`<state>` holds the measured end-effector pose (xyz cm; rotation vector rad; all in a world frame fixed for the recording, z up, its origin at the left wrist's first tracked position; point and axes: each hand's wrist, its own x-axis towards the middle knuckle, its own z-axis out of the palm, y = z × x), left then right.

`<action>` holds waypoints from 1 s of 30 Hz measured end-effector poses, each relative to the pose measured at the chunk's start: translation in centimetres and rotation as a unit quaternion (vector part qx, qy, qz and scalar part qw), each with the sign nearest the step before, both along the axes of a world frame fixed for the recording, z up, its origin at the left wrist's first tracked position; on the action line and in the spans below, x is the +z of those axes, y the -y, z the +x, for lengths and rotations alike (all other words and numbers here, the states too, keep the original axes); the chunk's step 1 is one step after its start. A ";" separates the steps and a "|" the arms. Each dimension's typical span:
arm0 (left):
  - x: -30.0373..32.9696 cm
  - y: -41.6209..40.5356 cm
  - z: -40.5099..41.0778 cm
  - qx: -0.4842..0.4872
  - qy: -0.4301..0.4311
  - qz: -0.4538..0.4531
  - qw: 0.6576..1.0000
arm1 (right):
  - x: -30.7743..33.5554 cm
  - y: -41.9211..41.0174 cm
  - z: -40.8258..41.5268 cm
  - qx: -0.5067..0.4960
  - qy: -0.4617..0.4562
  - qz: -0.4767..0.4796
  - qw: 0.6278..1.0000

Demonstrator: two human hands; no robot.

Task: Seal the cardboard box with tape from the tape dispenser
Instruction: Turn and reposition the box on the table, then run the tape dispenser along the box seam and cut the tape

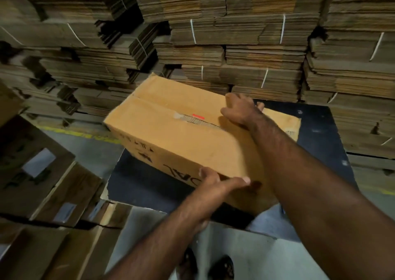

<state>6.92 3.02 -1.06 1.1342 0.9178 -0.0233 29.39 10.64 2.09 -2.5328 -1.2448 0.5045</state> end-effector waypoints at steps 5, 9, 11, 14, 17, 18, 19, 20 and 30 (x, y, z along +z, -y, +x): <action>3.2 -2.8 -2.6 -0.079 -0.062 0.202 0.974 | -0.2 1.0 -0.8 0.003 0.042 -0.004 0.999; 5.0 -10.2 -4.3 -0.009 -0.095 0.511 0.854 | 0.7 4.3 -4.4 0.027 0.029 0.025 0.999; 5.1 -14.4 -4.1 -0.015 -0.099 0.605 0.790 | 0.6 5.8 -7.6 0.095 0.008 0.000 0.995; 3.5 -20.0 -4.3 -0.144 -0.173 0.673 0.704 | -0.7 7.0 -11.1 0.176 0.066 -0.059 0.980; 1.2 -23.0 -5.2 -0.233 -0.197 0.657 0.690 | -2.4 7.4 -11.1 0.186 0.169 -0.079 0.965; 0.6 -23.3 -5.5 -0.241 -0.193 0.655 0.689 | -2.6 7.4 -10.5 0.181 0.183 -0.079 0.963; 0.1 -23.3 -5.5 -0.243 -0.191 0.659 0.685 | -2.7 7.3 -9.8 0.180 0.188 -0.079 0.962; -0.2 -23.0 -5.4 -0.240 -0.192 0.666 0.679 | -2.7 7.3 -9.0 0.181 0.190 -0.079 0.962; -0.5 -20.4 -2.3 -0.214 -0.082 0.717 0.658 | 0.1 4.5 -8.5 0.081 0.065 0.000 0.995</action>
